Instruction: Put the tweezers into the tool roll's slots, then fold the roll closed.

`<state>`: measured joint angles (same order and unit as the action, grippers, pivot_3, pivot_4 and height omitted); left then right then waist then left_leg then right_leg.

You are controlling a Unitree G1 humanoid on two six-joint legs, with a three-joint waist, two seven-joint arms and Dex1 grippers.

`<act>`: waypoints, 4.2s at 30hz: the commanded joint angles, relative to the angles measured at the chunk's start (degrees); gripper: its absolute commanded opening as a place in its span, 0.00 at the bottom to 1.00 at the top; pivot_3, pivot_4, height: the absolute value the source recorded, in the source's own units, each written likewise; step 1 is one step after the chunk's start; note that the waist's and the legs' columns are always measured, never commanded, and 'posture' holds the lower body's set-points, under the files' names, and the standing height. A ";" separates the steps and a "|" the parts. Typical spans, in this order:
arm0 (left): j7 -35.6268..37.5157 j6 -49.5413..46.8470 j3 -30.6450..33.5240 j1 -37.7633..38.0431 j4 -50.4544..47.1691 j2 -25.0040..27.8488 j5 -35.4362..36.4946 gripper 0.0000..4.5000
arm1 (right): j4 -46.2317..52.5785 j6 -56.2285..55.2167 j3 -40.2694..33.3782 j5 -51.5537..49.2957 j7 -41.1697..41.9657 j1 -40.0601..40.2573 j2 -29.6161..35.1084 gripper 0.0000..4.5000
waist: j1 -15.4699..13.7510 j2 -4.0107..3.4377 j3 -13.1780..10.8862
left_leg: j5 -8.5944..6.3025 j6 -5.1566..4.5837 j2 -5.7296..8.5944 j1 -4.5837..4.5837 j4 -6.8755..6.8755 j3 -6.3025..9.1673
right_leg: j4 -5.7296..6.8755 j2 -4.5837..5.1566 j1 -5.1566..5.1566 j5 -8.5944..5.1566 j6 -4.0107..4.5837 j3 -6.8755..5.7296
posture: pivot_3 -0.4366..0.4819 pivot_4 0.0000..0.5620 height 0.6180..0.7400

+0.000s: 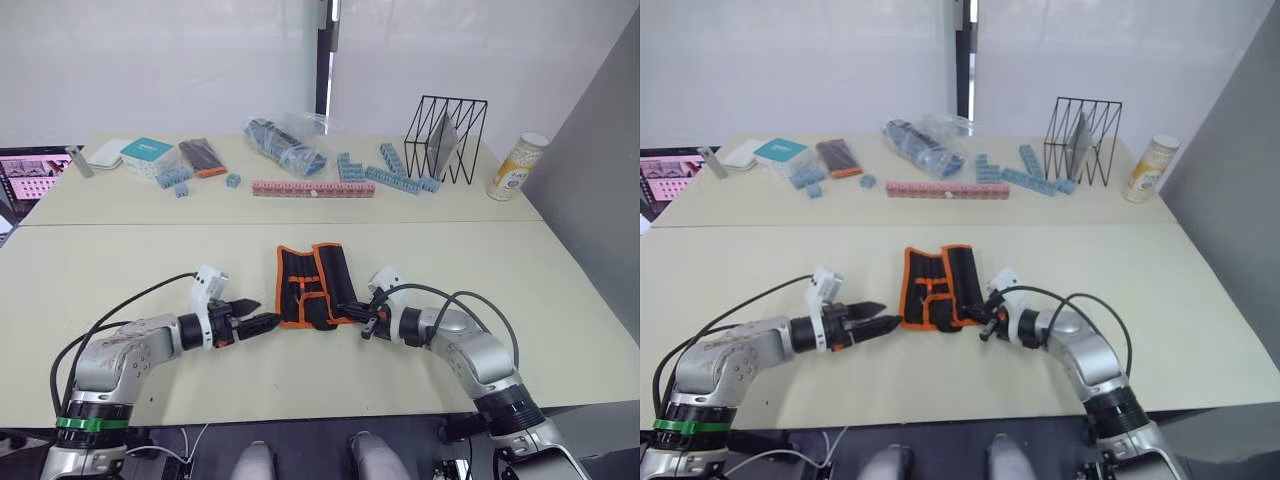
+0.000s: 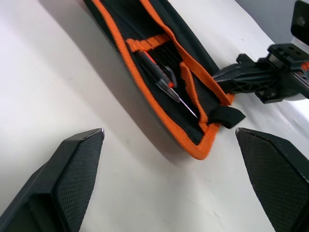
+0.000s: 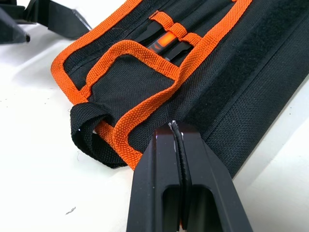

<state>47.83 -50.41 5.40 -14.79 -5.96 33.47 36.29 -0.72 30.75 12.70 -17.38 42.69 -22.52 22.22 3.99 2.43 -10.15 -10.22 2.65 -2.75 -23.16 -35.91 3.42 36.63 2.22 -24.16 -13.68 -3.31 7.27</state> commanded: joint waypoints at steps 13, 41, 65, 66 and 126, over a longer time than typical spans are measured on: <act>4.07 4.66 -4.58 -5.87 4.81 -0.15 -3.31 0.22 | 0.35 -1.33 -1.28 1.27 -2.48 0.86 -2.96 0.00 | 0.19 0.05 0.05 | 0.00 0.00 0.00 -0.03 0.00 -0.02 | 0.01 -0.01 -0.09 -0.02 0.04 0.00 | 0.48 0.27 0.97; 19.43 29.33 -15.97 -28.94 32.77 -4.56 -23.42 0.00 | -1.64 -9.55 -1.83 3.61 -2.88 -2.22 -7.99 0.00 | -0.05 0.05 0.00 | -0.02 0.00 0.04 -0.47 0.06 0.07 | -0.02 -0.01 -0.31 0.24 -0.45 -0.04 | 0.48 0.27 0.97; 18.10 31.71 -22.52 -29.53 42.34 -14.45 -30.79 0.00 | -5.44 -8.40 1.32 8.85 -4.79 -0.80 -7.88 0.00 | -0.21 0.04 0.08 | -0.01 0.00 0.08 -0.10 0.00 0.10 | 0.07 0.00 0.03 0.24 -0.46 -0.04 | 0.48 0.27 0.97; 18.21 32.53 -22.82 -29.67 43.63 -14.62 -31.49 0.00 | -4.55 -8.00 1.00 8.70 -4.90 -0.53 -7.67 0.00 | -0.22 0.04 0.11 | -0.01 0.00 0.10 -0.09 0.00 0.11 | 0.06 0.00 0.07 0.24 -0.47 -0.03 | 0.48 0.27 0.97; 22.37 23.91 -11.23 -25.84 28.21 -12.76 -19.05 0.01 | -26.43 -5.46 -4.07 12.23 -9.55 -16.09 -11.25 0.00 | 0.25 -0.60 0.58 | -0.01 -0.01 0.23 -0.13 0.03 0.45 | 0.15 -0.01 0.11 0.11 -0.49 -0.07 | 0.48 0.27 0.97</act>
<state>70.63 -28.71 -5.42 -39.25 21.94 20.94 17.84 -25.25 23.24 8.14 -5.85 32.65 -40.61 10.31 4.24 1.83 -9.57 -10.23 2.64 -2.51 -23.29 -35.88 3.86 36.78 2.20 -24.05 -13.57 -3.79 7.21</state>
